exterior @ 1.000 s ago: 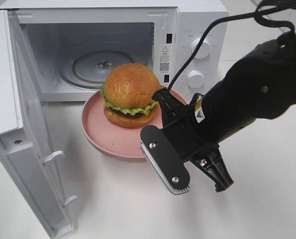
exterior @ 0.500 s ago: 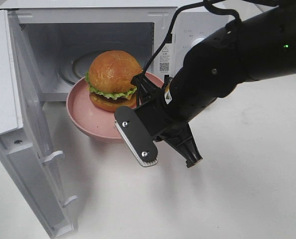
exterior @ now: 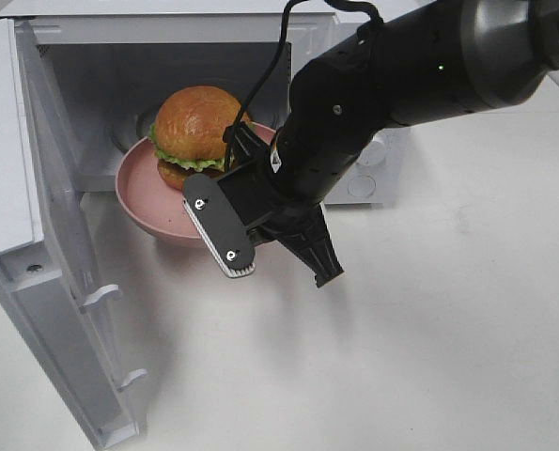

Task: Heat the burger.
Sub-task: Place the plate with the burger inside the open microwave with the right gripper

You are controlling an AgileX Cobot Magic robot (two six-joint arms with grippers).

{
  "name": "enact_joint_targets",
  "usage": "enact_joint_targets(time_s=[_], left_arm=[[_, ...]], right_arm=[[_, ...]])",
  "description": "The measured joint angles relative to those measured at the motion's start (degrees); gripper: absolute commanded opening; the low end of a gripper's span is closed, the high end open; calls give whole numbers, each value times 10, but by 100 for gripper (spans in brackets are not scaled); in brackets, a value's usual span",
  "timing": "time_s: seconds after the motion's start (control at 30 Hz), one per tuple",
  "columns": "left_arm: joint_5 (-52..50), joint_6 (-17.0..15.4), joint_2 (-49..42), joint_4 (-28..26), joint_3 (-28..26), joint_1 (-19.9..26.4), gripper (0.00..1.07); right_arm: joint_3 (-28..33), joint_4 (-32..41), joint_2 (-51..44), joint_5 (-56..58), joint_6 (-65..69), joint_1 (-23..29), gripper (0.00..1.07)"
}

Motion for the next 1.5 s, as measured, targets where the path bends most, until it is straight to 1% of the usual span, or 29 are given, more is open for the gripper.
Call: enact_joint_targets(time_s=[0.03,0.07,0.13,0.17,0.3,0.37,0.47,0.5,0.53,0.6,0.63,0.67,0.7,0.77,0.8,0.83,0.87,1.07,1.1,1.17,1.2,1.4,1.47,1.5], left_arm=[[0,0,0,0,0,0,100],[0,0,0,0,0,0,100],[0,0,0,0,0,0,100],[0,0,0,0,0,0,100],[0,0,0,0,0,0,100],[0,0,0,0,0,0,100],[0,0,0,0,0,0,100],[0,0,0,0,0,0,100],[0,0,0,0,0,0,100],[0,0,0,0,0,0,100],[0,0,0,0,0,0,100],[0,0,0,0,0,0,100],[0,0,0,0,0,0,100],[0,0,0,0,0,0,100],[0,0,0,0,0,0,100],[0,0,0,0,0,0,100],[0,0,0,0,0,0,100],[0,0,0,0,0,0,100],[0,0,0,0,0,0,100],[0,0,0,0,0,0,100],[0,0,0,0,0,0,100],[0,0,0,0,0,0,100],[0,0,0,0,0,0,100],[0,0,0,0,0,0,100]], right_arm=[[0,0,0,0,0,0,0],[-15,-7,9,5,14,0,0],[-22,-7,14,6,17,0,0],[-37,-7,24,10,26,0,0],[-57,-15,37,18,34,0,0],[-87,-20,56,22,58,0,0],[-103,-21,65,26,67,0,0],[-113,-21,70,30,70,0,0],[-135,-22,81,42,74,0,0],[-144,-22,88,48,78,0,0],[-166,-24,100,57,89,0,0],[-166,-24,100,57,89,0,0],[-184,-30,112,66,104,0,0],[-193,-33,118,70,109,0,0],[-211,-40,129,78,123,0,0],[-211,-40,129,78,123,0,0],[-228,-42,139,82,136,0,0],[-260,-56,156,85,147,0,0],[-276,-58,165,88,147,0,0],[-282,-60,170,89,147,-1,0],[-296,-61,180,95,147,-2,0],[-329,-70,202,103,156,-3,0],[-352,-72,215,108,162,-4,0],[-352,-72,215,108,162,-4,0]])
